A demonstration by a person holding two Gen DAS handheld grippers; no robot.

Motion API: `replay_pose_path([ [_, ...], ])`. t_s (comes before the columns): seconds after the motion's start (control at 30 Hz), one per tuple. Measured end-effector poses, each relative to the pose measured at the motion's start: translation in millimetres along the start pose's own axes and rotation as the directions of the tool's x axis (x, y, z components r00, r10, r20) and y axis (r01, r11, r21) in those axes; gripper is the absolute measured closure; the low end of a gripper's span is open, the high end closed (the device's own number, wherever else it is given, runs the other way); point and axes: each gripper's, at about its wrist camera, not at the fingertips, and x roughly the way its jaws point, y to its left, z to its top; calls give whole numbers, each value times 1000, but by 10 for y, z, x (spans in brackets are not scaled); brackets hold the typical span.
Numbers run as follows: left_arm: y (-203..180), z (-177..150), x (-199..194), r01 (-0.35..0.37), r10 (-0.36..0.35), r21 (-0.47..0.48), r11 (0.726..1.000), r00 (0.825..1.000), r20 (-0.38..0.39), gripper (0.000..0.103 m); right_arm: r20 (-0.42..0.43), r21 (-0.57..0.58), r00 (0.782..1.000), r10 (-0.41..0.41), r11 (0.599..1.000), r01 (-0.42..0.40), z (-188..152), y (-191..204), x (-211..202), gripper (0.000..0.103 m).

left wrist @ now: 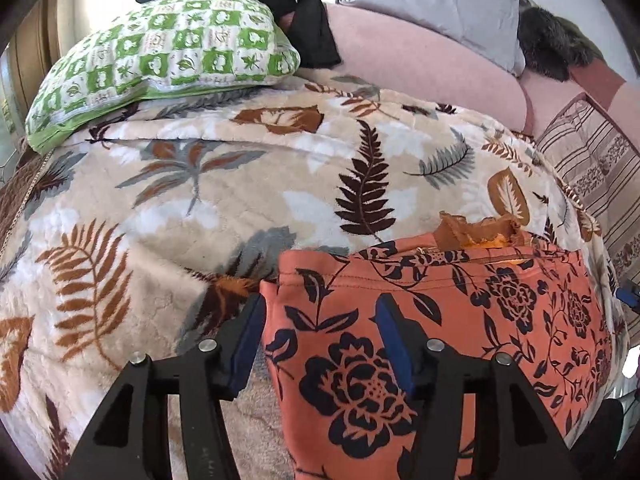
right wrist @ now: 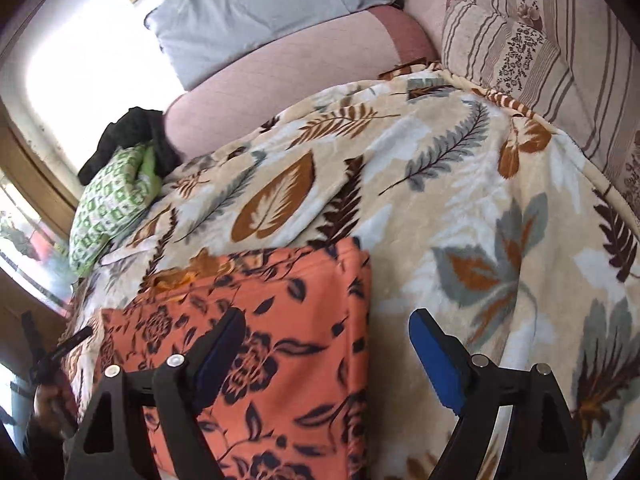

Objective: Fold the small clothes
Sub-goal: 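Release the folded top and smooth it flat with both tools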

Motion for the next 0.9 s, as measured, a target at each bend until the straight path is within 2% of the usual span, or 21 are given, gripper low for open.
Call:
replay_pose_path([
  [0.03, 3, 29, 108, 6, -6, -4, 1000, 1000, -28, 75, -8, -4, 1000, 3, 1000, -3, -49, 33, 3, 16],
  [0.07, 18, 45, 208, -14, 14, -12, 1000, 998, -65, 97, -12, -8, 1000, 3, 1000, -3, -85, 54, -2, 16],
  [0.1, 51, 54, 255, -36, 34, -30, 999, 996, -79, 101, -18, -12, 1000, 4, 1000, -4, -146, 84, 11, 16],
  [0.2, 184, 8, 119, -81, 81, -88, 993, 997, -6, 101, -48, -56, 999, -18, 998, 15, -214, 159, 78, 16],
  [0.27, 303, -78, 178, -96, 93, -118, 988, 995, -30, 101, -50, -71, 999, -11, 997, 7, -198, 183, 109, 16],
  [0.33, 351, -160, 315, -111, 105, -110, 988, 993, -51, 100, -55, -57, 998, 4, 998, -7, -161, 164, 191, 16],
  [0.4, 311, -127, 297, -127, 123, -96, 987, 991, -44, 100, -74, -35, 997, 8, 999, -10, -98, 126, 329, 16],
  [0.47, 300, -60, 263, -135, 132, -109, 985, 991, -35, 99, -70, 21, 996, 50, 999, -49, -10, 75, 400, 16],
  [0.5, 304, -37, 230, -133, 131, -113, 985, 991, -25, 97, -66, 43, 995, 78, 996, -75, 41, 59, 429, 16],
  [0.57, 268, -28, 93, -121, 122, -106, 987, 993, -3, 97, -62, 64, 995, 76, 995, -72, 121, 55, 465, 16],
  [0.6, 226, -41, -13, -117, 119, -89, 989, 993, 18, 97, -73, 79, 991, 112, 991, -106, 153, 71, 463, 16],
  [0.63, 161, -63, -127, -117, 120, -62, 991, 992, 38, 97, -88, 99, 977, 195, 978, -186, 171, 91, 460, 16],
  [0.7, 36, -138, -366, -108, 110, -24, 994, 991, 76, 95, -148, 148, 918, 369, 926, -348, 184, 129, 527, 16],
  [0.73, -34, -178, -466, -92, 93, -13, 996, 992, 90, 91, -167, 155, 899, 406, 911, -382, 193, 138, 579, 16],
  [0.77, -103, -226, -544, -68, 68, -4, 998, 993, 96, 88, -172, 153, 899, 402, 913, -379, 212, 120, 650, 16],
  [0.8, -164, -279, -601, -46, 46, -6, 999, 994, 99, 76, -178, 163, 909, 377, 922, -350, 247, 53, 767, 16],
  [0.83, -222, -346, -641, -27, 28, -17, 999, 995, 99, 59, -183, 191, 923, 338, 933, -304, 296, -81, 931, 16],
  [0.87, -287, -431, -669, -7, 9, -24, 1000, 995, 97, 52, -173, 246, 944, 281, 940, -234, 344, -268, 1077, 16],
  [0.9, -352, -506, -671, 7, -5, -22, 1000, 996, 93, 47, -144, 346, 952, 271, 915, -208, 358, -474, 1166, 17],
])
